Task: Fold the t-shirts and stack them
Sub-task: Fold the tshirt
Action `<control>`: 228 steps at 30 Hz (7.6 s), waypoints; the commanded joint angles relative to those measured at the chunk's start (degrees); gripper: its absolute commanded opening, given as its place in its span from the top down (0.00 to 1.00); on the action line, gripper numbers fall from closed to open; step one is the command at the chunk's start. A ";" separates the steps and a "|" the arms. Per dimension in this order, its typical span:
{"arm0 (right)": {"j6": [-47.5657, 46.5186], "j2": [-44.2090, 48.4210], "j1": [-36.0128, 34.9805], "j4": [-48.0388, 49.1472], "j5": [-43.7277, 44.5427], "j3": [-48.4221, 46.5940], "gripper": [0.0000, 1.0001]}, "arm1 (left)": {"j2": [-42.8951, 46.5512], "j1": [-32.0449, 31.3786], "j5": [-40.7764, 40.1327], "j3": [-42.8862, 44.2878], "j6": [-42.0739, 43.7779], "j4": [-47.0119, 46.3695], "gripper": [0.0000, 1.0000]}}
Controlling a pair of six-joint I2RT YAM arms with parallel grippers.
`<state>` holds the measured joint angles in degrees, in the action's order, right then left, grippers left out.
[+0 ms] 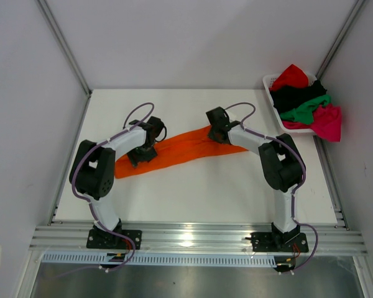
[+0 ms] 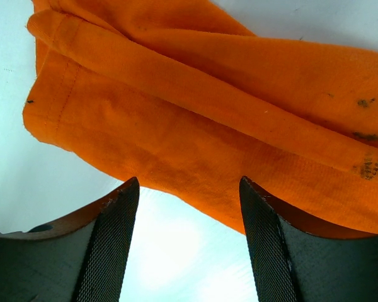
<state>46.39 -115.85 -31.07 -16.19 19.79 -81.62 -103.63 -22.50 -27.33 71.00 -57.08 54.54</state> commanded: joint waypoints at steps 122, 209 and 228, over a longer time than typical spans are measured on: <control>-1.74 -1.48 -1.71 -0.42 2.09 -2.66 1.00 | 0.36 -0.53 -1.94 0.54 -0.05 -1.90 0.32; -18.09 -5.00 -2.68 3.35 5.43 -6.44 1.00 | 0.45 -0.61 -1.94 0.36 0.83 -2.78 0.31; -22.92 -8.43 -2.15 9.24 4.82 -12.77 1.00 | 0.63 -0.70 -1.94 0.19 0.74 -3.04 0.31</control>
<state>25.67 -124.09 -33.28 -10.26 24.58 -92.29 -103.63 -22.61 -27.92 70.98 -56.51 51.70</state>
